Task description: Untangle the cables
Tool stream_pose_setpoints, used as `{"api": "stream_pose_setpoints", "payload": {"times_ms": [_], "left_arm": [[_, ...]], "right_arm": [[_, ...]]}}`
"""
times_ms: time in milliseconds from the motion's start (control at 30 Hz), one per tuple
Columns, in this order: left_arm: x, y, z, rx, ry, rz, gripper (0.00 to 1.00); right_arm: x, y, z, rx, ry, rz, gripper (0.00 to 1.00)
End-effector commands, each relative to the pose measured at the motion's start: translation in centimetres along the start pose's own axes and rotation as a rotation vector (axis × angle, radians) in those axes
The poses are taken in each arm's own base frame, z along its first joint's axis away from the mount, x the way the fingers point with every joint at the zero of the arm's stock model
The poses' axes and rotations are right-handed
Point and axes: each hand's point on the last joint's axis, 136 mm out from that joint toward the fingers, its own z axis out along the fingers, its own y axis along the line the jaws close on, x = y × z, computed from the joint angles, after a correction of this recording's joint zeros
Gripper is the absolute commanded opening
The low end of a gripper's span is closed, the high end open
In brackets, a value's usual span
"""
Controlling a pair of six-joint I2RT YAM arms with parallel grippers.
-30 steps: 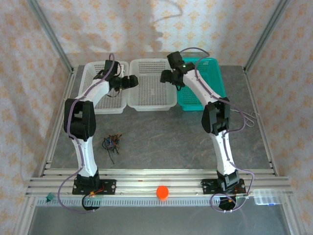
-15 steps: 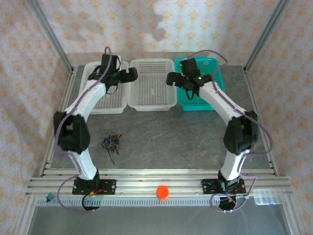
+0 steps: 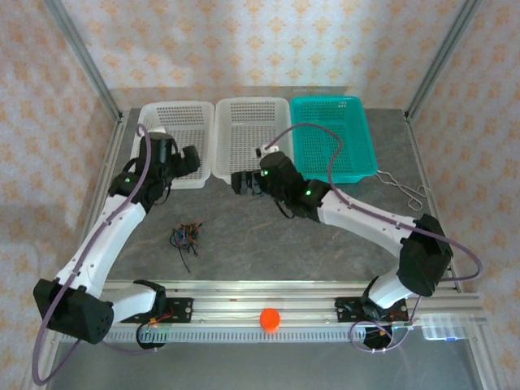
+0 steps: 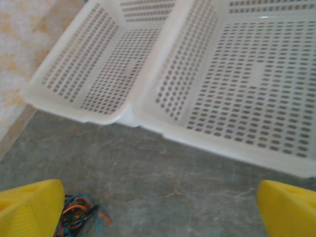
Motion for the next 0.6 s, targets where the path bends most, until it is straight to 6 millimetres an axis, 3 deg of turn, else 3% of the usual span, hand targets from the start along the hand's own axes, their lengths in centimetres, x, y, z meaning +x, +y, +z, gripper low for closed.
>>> {"api": "stream_pose_setpoints", "payload": {"times_ms": [0,133,300,467,567], "left_arm": [[2.8,3.2,-1.6,-0.092,0.03,-0.104,0.97],[6.2,5.6,-2.6,-0.135,0.065,-0.199,0.96],[10.9,7.8,-1.8,-0.19,0.14,-0.272,0.96],[13.1,5.7,0.5,-0.056,0.185,-0.34,0.96],[14.3,6.0,1.3,-0.065,0.213,-0.315,0.95]], "right_arm": [[-1.6,2.5,-1.5,-0.047,-0.119,0.003,1.0],[-0.5,3.3,-1.9,-0.053,-0.117,-0.001,1.0],[-1.5,3.2,-3.1,-0.069,-0.179,0.071,1.0],[-2.7,3.8,-3.3,-0.065,-0.188,0.038,1.0],[-2.9,4.0,-3.3,-0.061,-0.183,0.023,1.0]]}}
